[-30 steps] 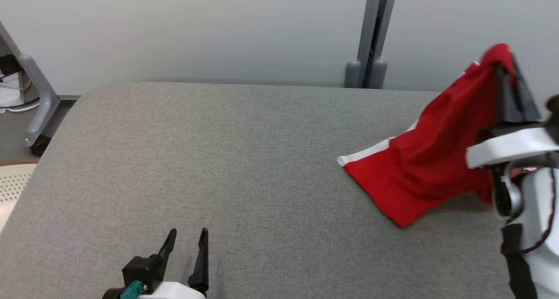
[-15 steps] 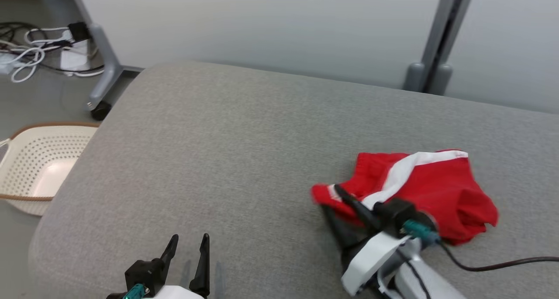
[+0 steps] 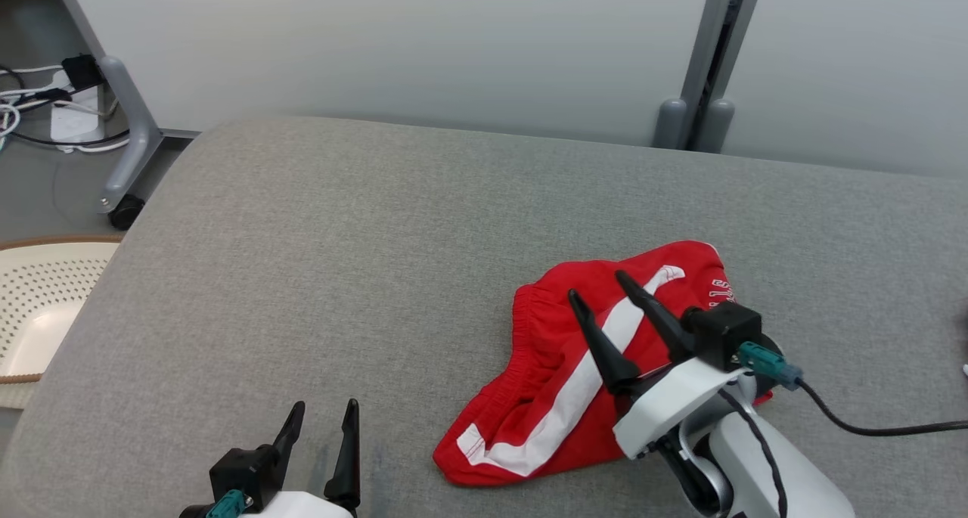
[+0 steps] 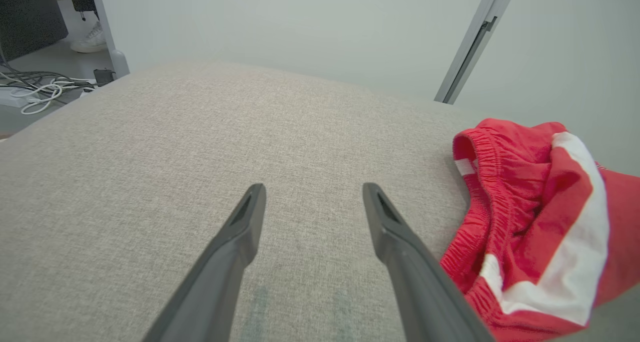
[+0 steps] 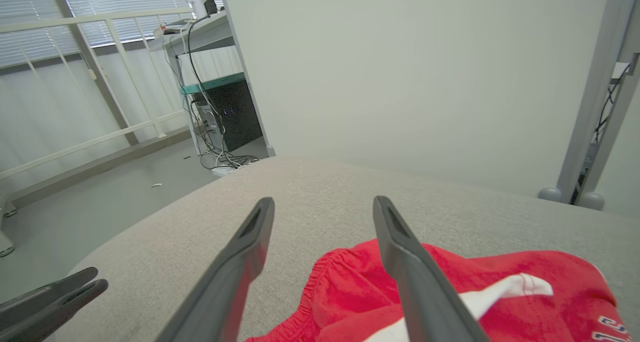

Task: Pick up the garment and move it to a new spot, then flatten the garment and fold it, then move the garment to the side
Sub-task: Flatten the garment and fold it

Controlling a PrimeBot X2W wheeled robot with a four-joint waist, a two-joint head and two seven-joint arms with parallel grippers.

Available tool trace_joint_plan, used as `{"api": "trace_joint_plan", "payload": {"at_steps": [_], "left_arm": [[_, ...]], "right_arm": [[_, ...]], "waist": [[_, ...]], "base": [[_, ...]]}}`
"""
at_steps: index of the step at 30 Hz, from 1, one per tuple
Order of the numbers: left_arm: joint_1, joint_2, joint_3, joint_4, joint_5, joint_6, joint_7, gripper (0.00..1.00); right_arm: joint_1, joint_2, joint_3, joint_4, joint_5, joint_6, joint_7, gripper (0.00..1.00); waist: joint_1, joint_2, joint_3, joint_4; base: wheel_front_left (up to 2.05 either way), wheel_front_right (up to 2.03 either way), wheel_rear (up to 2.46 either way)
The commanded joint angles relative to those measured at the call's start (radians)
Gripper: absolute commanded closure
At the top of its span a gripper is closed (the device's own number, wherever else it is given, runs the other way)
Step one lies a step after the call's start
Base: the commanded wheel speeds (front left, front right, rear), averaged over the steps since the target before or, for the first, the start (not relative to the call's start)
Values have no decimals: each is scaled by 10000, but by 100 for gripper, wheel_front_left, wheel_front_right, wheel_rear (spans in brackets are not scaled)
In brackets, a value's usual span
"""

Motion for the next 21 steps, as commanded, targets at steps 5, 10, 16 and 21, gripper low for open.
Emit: {"api": "trace_joint_plan", "payload": {"at_steps": [5, 10, 16, 21], "left_arm": [[-239, 50, -55, -77, -55, 86, -10, 0], [-380, 48, -72, -102, 1, 0, -10, 0], [-498, 48, -159, -63, -35, -53, -10, 0], [-639, 45, -137, -78, -39, -47, -10, 0]], "right_arm": [[111, -57, -1311, 385, -590, -1, 0, 0], [-111, -85, -2421, 1124, -953, -1, 0, 0], [-720, -320, -3266, 2632, -1217, -1, 0, 0], [-1258, -448, -3468, 3741, -1207, -1, 0, 0]], "waist": [[0, -1, 124, -377], [0, -1, 350, -369], [0, -1, 699, -40], [0, -1, 970, 247]], "base": [[0, 0, 0], [0, 0, 0], [0, 0, 0], [0, 0, 0]]}}
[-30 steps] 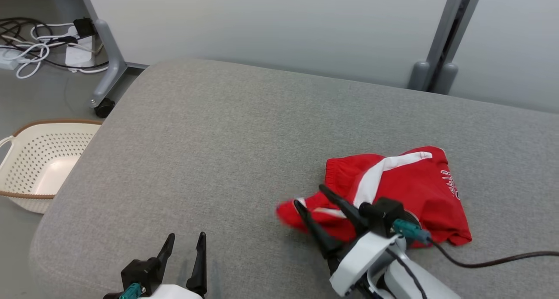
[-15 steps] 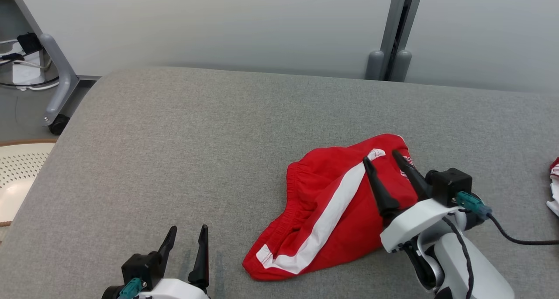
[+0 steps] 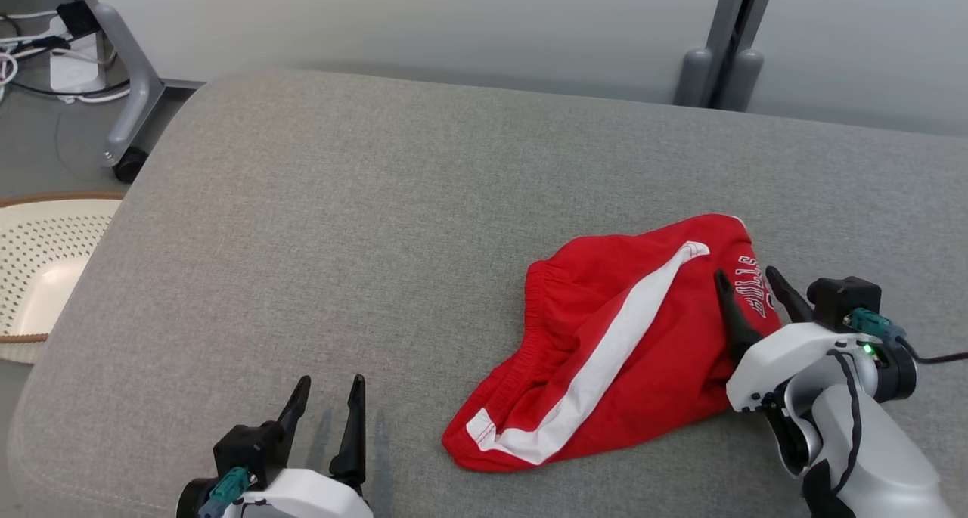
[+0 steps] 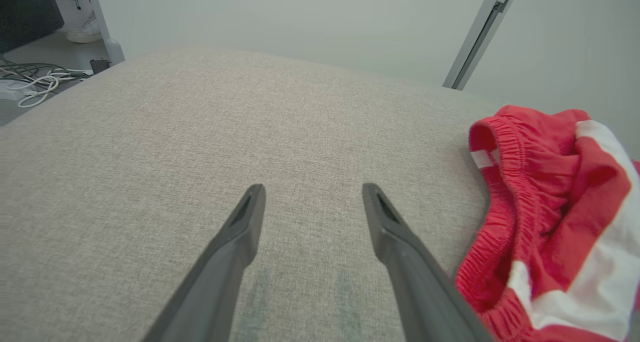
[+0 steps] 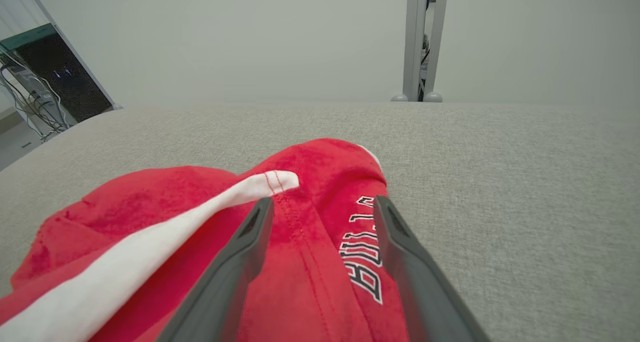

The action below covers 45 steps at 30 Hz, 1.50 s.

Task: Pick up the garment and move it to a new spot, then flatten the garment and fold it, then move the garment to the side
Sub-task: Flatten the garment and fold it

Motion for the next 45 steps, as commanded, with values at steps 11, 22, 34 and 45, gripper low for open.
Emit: {"api": "trace_joint_plan", "payload": {"at_steps": [11, 22, 34, 45], "left_arm": [[-394, 40, 39, -127, -29, 12, -10, 0], [-558, 43, -64, -180, -116, 56, -10, 0], [-194, 41, 238, -71, 52, -3, -10, 0], [103, 44, 362, -1, 86, 22, -10, 0]], "right_arm": [[-836, -175, 670, 1504, 480, -1, 40, 0], [-1136, -364, 1724, 1740, 1009, -1, -8, 100], [-163, -488, 619, -258, 881, -1, -15, 100], [1966, -143, -337, -1242, 573, -1, -7, 0]], "waist": [[0, 0, 493, 333], [0, 0, 655, 222], [0, 0, 34, -788], [0, 0, -601, -1800]], "base": [[0, 0, 0], [0, 0, 0], [0, 0, 0], [0, 0, 0]]}}
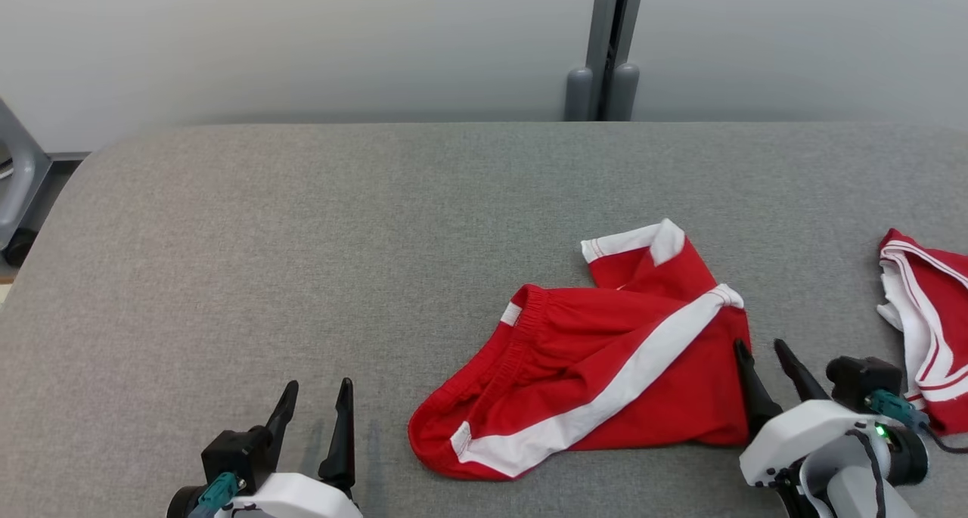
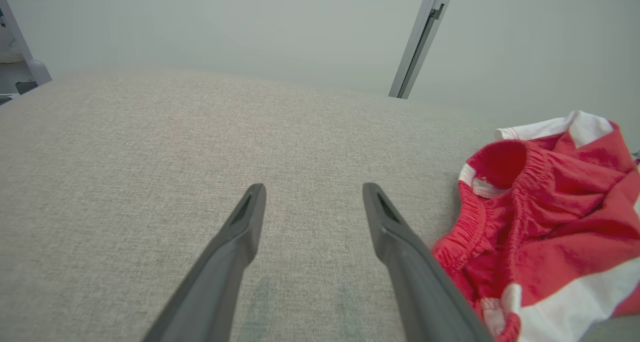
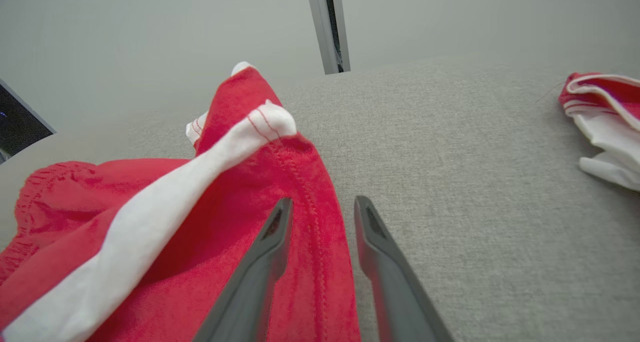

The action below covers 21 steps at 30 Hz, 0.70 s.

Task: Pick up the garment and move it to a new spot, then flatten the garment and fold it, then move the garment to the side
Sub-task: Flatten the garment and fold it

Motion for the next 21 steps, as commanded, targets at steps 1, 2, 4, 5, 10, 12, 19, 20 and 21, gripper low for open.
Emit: {"api": "trace_joint_plan", "payload": {"at_steps": [1, 2, 4, 5, 10, 12, 19, 20, 21], "left_arm": [[110, 48, 52, 32, 61, 3, -10, 0], [162, 50, 70, 53, 70, 1, -10, 0], [233, 48, 112, 82, 95, -2, -10, 0], [233, 48, 112, 82, 95, -2, -10, 0], [383, 48, 201, 23, 203, 1, -10, 0], [416, 48, 254, -48, 242, 21, -10, 0], [630, 48, 450, -238, 683, 224, -10, 0], [667, 50, 495, -264, 783, 249, -10, 0], [722, 48, 524, -293, 845, 267, -10, 0]], "right_arm": [[313, 8, -233, -180, -96, -1, -17, 0], [484, 53, -409, -279, -134, -1, -16, 0], [765, 96, -750, -651, -354, -1, -17, 0], [765, 96, -750, -651, -354, -1, -17, 0], [1536, 257, -1732, -2281, -1266, -1, -16, 0], [1797, 331, -1897, -3078, -1737, -1, -14, 0], [2632, 375, -1945, -5129, -2200, -1, -10, 0], [2731, 377, -1905, -5212, -2157, -1, -10, 0], [2808, 375, -1832, -5254, -2186, -1, -10, 0]], "waist": [[0, 0, -224, -236], [0, 0, -279, -288], [0, 0, -398, -380], [0, 0, -398, -380], [0, 0, -642, -549], [0, 0, -712, -579], [0, 0, -998, -617], [0, 0, -1028, -613], [0, 0, -1053, -610]], "base": [[0, 0, 0], [0, 0, 0], [0, 0, 0], [0, 0, 0], [0, 0, 0], [0, 0, 0], [0, 0, 0], [0, 0, 0], [0, 0, 0]]}}
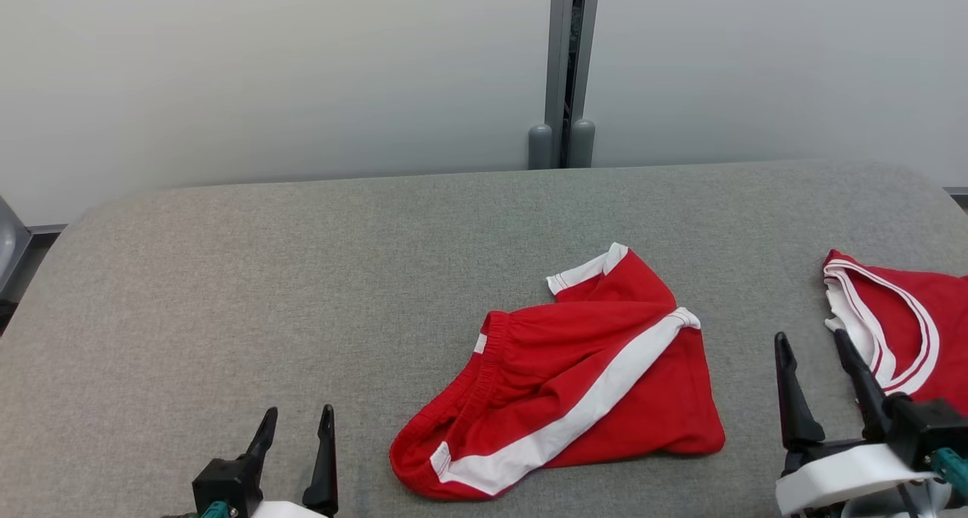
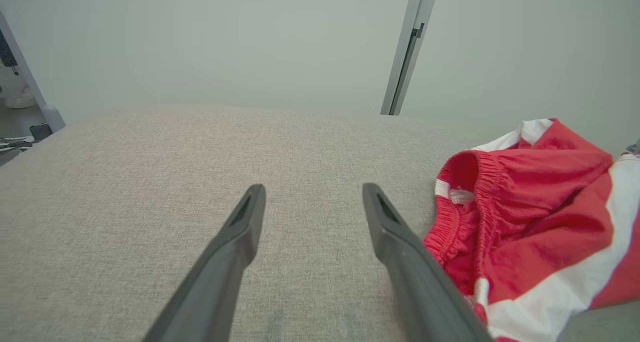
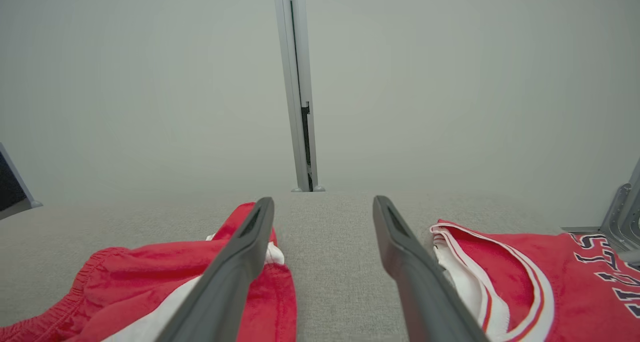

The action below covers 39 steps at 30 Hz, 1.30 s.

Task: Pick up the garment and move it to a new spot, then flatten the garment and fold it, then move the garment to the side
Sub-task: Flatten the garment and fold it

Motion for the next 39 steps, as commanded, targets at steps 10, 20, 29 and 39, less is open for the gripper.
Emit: {"api": "trace_joint_plan", "payload": {"at_steps": [10, 20, 29, 39], "left_arm": [[556, 46, 364, -155, 806, 497, -10, 0], [584, 43, 669, -37, 1250, 630, -10, 0], [382, 31, -100, -139, 613, -267, -10, 0], [-355, 51, -2718, 799, -699, -1437, -9, 0]], "right_arm": [[480, -31, 297, 180, 132, -1, 1, 0], [296, -29, 443, 748, 263, -1, 1, 0], [235, -29, 556, 1001, 289, -1, 1, 0], [63, -30, 716, 1534, 373, -1, 1, 0]], "waist": [[0, 0, -145, 87], [0, 0, -187, 254], [0, 0, -59, 343], [0, 0, 68, 134]], "base": [[0, 0, 0], [0, 0, 0], [0, 0, 0], [0, 0, 0]]}}
